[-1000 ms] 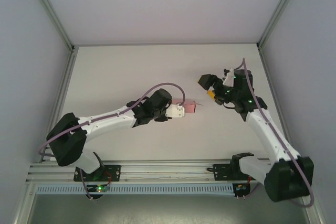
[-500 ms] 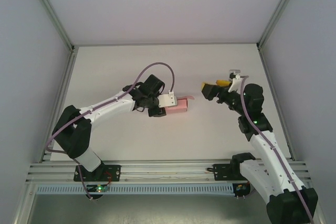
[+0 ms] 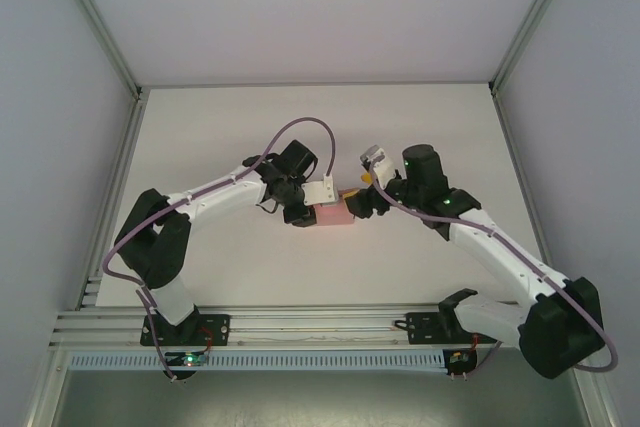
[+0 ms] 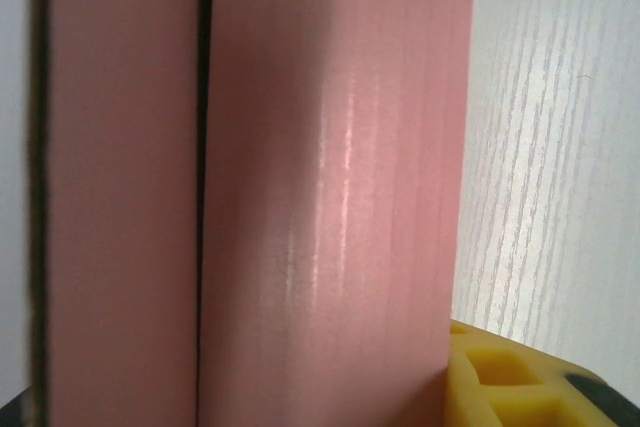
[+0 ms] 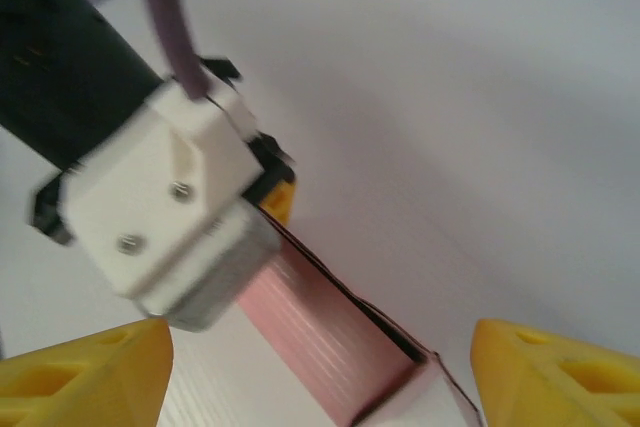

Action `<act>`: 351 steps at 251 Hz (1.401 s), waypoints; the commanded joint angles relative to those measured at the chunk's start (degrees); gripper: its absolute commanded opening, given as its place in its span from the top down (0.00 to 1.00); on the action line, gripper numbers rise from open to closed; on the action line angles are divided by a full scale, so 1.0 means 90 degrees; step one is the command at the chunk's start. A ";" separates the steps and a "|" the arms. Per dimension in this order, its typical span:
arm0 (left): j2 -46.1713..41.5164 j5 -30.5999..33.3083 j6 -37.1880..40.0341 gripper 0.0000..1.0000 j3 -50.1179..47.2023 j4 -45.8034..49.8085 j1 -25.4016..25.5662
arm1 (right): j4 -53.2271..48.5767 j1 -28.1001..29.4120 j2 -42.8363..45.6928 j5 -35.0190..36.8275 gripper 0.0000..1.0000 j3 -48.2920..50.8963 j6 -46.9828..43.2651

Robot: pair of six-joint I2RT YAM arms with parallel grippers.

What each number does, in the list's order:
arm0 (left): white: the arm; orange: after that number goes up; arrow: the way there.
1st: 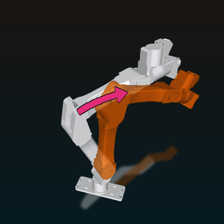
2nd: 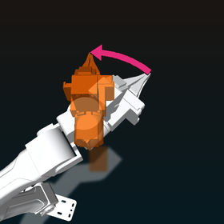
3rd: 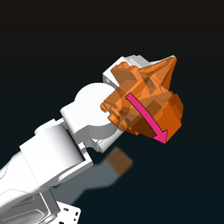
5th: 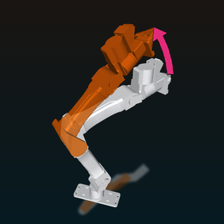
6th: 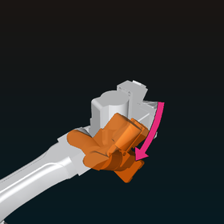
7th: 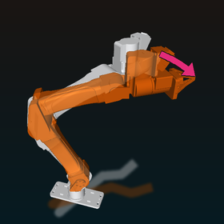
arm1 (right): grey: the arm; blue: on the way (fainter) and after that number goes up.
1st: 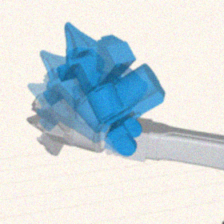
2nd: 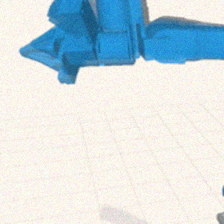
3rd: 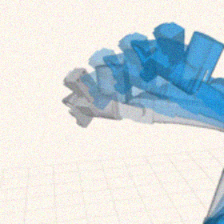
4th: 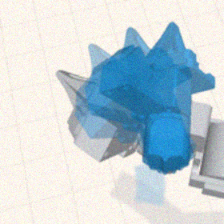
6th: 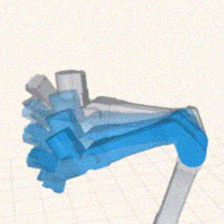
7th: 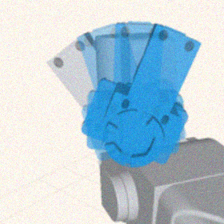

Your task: Assemble paper box

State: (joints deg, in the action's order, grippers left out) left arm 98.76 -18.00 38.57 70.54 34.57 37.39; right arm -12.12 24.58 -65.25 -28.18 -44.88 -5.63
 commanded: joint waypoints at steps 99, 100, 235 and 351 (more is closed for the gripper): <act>0.0083 -0.0139 0.0203 0.56 -0.0026 0.0261 -0.0069 | -0.0768 -0.0311 -0.0875 0.0192 0.42 -0.0413 -0.0844; 0.0082 -0.0139 0.0205 0.56 -0.0031 0.0261 -0.0070 | -0.0766 -0.0315 -0.0875 0.0192 0.42 -0.0413 -0.0846; 0.0096 -0.0170 0.0215 0.56 0.0004 0.0274 -0.0064 | -0.0902 -0.0400 -0.1039 -0.0033 0.66 -0.0545 -0.0727; 0.0043 -0.0193 0.0209 0.56 0.0012 0.0290 -0.0062 | -0.0919 -0.0377 -0.1279 0.0173 0.76 -0.0654 -0.0595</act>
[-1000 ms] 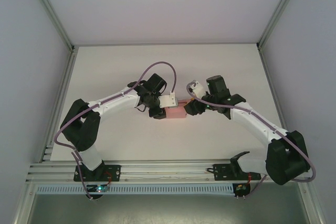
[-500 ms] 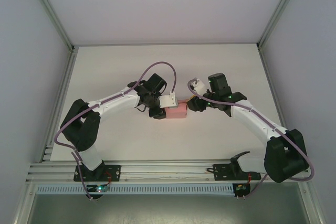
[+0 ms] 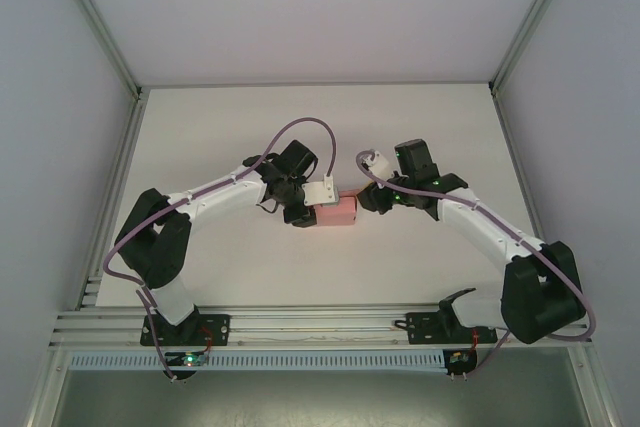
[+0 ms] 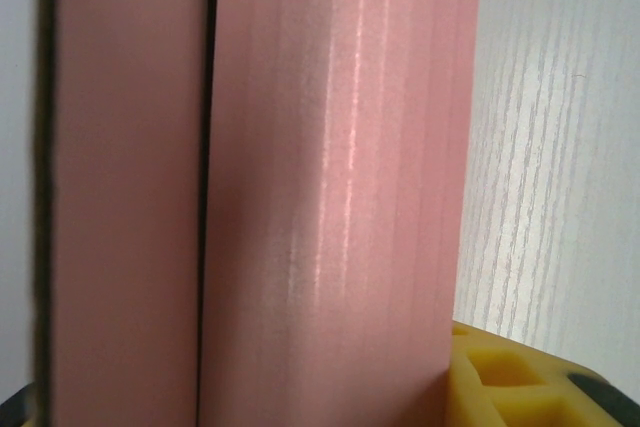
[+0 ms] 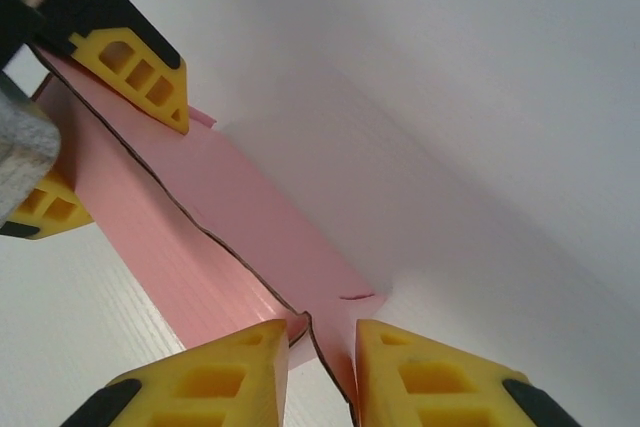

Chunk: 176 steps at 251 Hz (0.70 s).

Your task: Assemble paper box

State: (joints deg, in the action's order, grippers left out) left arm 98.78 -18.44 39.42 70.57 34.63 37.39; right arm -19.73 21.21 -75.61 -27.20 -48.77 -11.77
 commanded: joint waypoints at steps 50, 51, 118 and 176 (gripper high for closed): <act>0.0035 -0.0130 0.0092 0.56 0.0011 0.0274 -0.0055 | -0.0055 -0.0026 -0.0122 -0.0068 0.90 -0.0274 0.0140; 0.0033 -0.0125 0.0092 0.56 0.0011 0.0273 -0.0054 | -0.0055 -0.0024 -0.0118 -0.0066 0.90 -0.0274 0.0143; 0.0117 0.0166 -0.0042 0.56 0.0129 0.0237 0.0063 | 0.0299 0.0203 0.0210 -0.0599 0.99 -0.0265 0.1723; 0.0215 0.0300 -0.0033 0.56 0.0234 0.0234 0.0129 | 0.1203 0.0214 0.0469 -0.0687 1.00 0.0098 0.4197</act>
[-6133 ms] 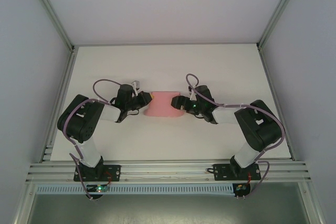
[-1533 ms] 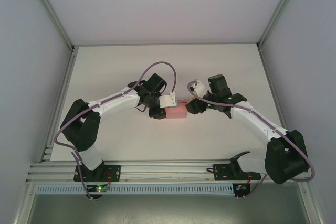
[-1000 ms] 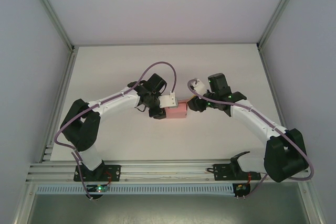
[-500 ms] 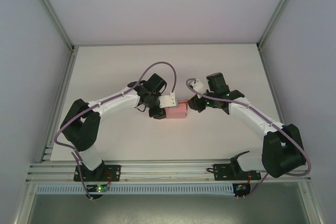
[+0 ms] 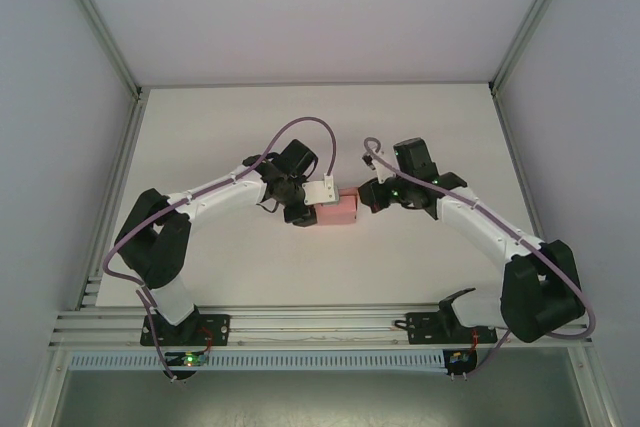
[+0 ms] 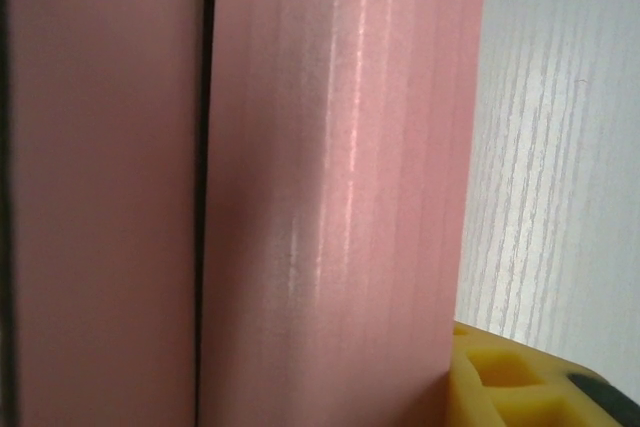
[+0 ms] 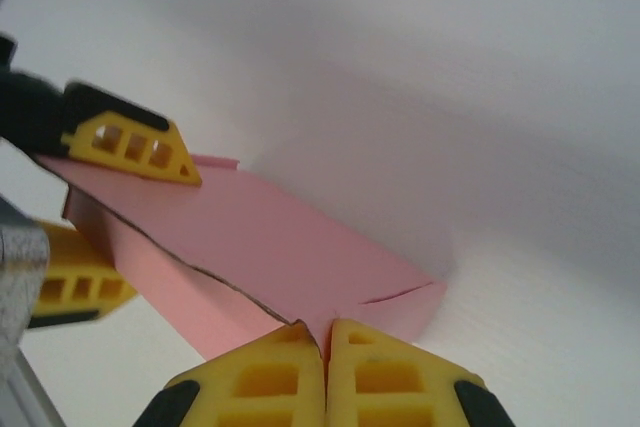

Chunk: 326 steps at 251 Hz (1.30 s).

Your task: Assemble paper box

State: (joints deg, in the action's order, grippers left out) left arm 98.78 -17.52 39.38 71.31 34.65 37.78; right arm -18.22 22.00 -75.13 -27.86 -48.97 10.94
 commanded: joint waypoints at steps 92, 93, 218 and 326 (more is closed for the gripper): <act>0.0287 0.0220 -0.0029 0.56 0.0214 0.0188 0.0131 | 0.2110 0.0240 0.0064 -0.0461 1.00 0.0599 0.3412; 0.0290 0.0219 -0.0029 0.56 0.0213 0.0190 0.0135 | 0.2121 0.0241 0.0060 -0.0470 1.00 0.0598 0.3413; 0.0374 0.0158 0.0019 0.56 0.0192 0.0047 0.0147 | 0.2692 0.0715 0.0306 0.0814 1.00 0.1298 0.2218; 0.0453 0.0041 -0.0432 0.53 0.0195 -0.0237 0.0135 | 0.4420 0.1528 0.0195 0.2503 1.00 0.2624 0.0725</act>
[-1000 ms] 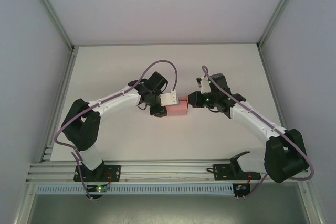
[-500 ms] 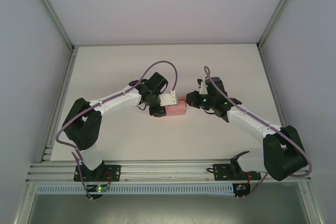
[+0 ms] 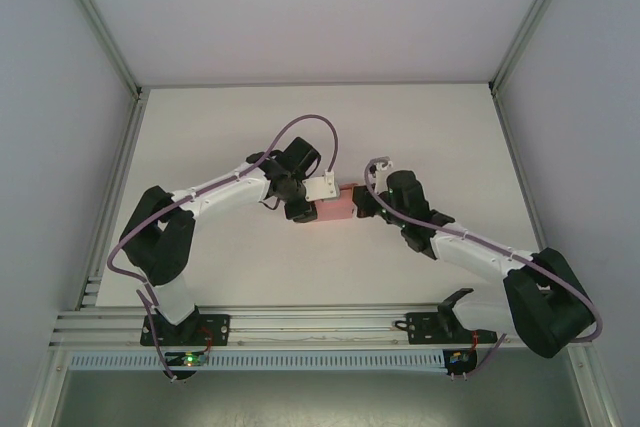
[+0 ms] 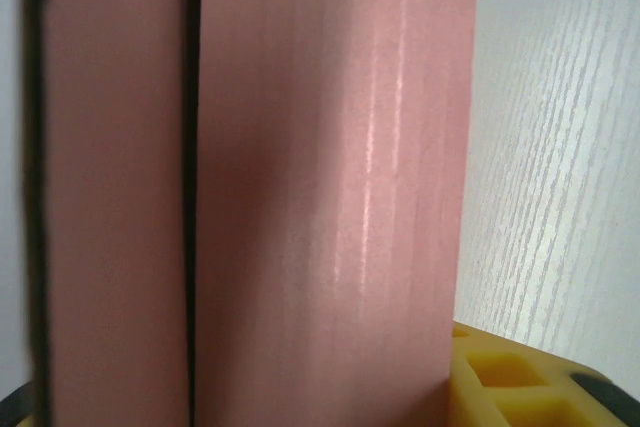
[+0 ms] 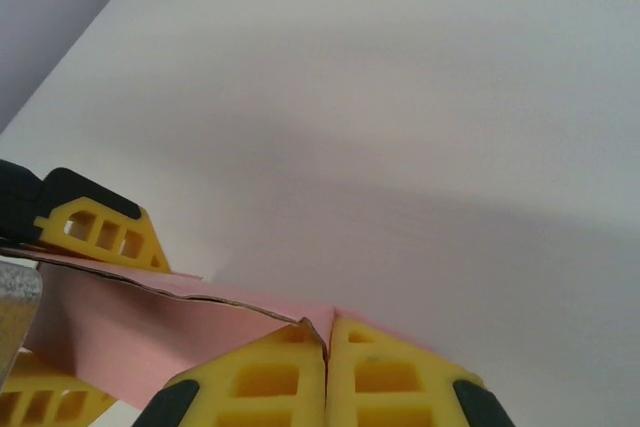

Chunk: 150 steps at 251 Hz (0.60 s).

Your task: Assemble paper box

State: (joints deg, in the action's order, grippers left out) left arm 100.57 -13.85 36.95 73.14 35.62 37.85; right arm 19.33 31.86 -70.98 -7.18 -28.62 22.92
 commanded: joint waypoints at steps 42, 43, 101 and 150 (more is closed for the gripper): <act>0.0173 -0.0368 -0.0352 0.49 -0.0119 -0.0585 0.0116 | 0.0398 0.0546 -0.0353 0.0510 1.00 0.0409 -0.0586; 0.0173 -0.0367 -0.0354 0.49 -0.0119 -0.0587 0.0118 | 0.0398 0.0546 -0.0353 0.0510 1.00 0.0409 -0.0586; 0.0143 -0.0200 -0.0696 0.40 -0.0015 -0.0786 0.0102 | 0.0858 0.0737 -0.0033 0.0784 1.00 0.0889 -0.0813; 0.0073 -0.0034 -0.0930 0.22 0.0187 -0.0792 0.0097 | 0.0510 0.0895 -0.0093 0.1254 1.00 0.0765 -0.0828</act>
State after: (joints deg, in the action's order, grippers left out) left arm 100.57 -13.15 31.14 72.93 33.01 37.87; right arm 30.24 37.08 -70.43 4.45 -22.59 17.52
